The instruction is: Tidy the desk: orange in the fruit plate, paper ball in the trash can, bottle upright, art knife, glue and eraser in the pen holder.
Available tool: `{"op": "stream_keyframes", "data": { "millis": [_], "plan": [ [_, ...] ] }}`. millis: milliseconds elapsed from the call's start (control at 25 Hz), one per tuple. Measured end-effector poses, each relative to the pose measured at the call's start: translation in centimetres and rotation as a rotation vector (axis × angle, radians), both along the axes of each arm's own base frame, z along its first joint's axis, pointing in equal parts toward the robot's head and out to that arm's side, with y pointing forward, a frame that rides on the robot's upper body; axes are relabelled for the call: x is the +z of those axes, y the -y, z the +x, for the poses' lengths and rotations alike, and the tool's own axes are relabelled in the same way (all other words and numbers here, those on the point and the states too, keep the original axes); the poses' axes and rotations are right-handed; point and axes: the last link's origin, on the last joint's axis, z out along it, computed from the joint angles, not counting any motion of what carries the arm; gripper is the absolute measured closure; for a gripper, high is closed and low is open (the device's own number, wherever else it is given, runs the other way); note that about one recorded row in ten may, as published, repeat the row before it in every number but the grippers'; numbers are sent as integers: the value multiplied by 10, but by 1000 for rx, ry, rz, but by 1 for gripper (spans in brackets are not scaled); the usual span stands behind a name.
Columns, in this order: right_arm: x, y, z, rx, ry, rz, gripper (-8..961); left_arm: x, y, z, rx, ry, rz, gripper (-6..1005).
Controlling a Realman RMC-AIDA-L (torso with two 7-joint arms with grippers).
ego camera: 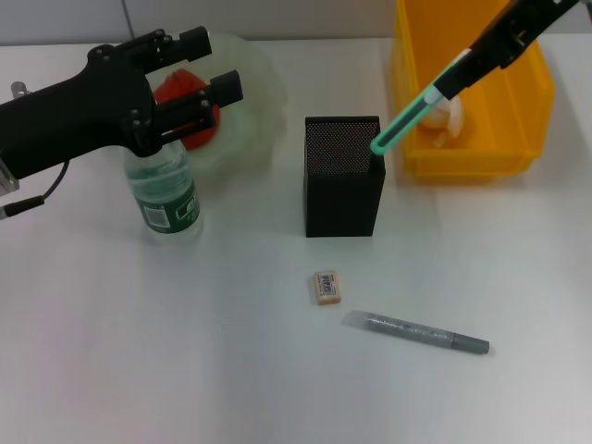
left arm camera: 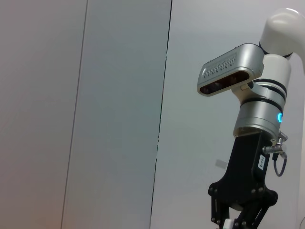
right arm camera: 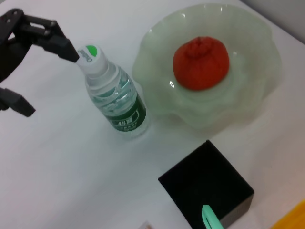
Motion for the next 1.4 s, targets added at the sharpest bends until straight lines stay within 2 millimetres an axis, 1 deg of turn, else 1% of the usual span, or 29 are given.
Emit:
{"op": "stream_keyframes", "data": {
  "millis": [440, 600, 680, 720, 760, 800, 920, 1400],
  "plan": [
    [-21, -6, -3, 24, -29, 3, 715, -1, 1, 0, -8, -1, 1, 334],
    [-34, -9, 1, 13, -29, -1, 714, -1, 2, 0, -9, 0, 0, 334],
    [-37, -10, 2, 12, -24, -1, 713, -1, 2, -1, -8, 0, -1, 334],
    [-43, -10, 4, 12, -4, -8, 713, -1, 3, -1, -9, 1, -2, 334],
    [-43, -10, 4, 12, -4, -8, 713, -1, 3, -1, -11, 1, -4, 334],
    [-48, -10, 7, 3, 10, -17, 712, -1, 4, -1, -12, 2, -5, 334],
    [-53, -9, 8, -9, 11, -30, 712, -1, 5, -1, -12, 5, -6, 334],
    [-56, -9, 8, -8, 7, -26, 706, -1, 6, -2, -11, 7, -7, 334]
  ]
}}
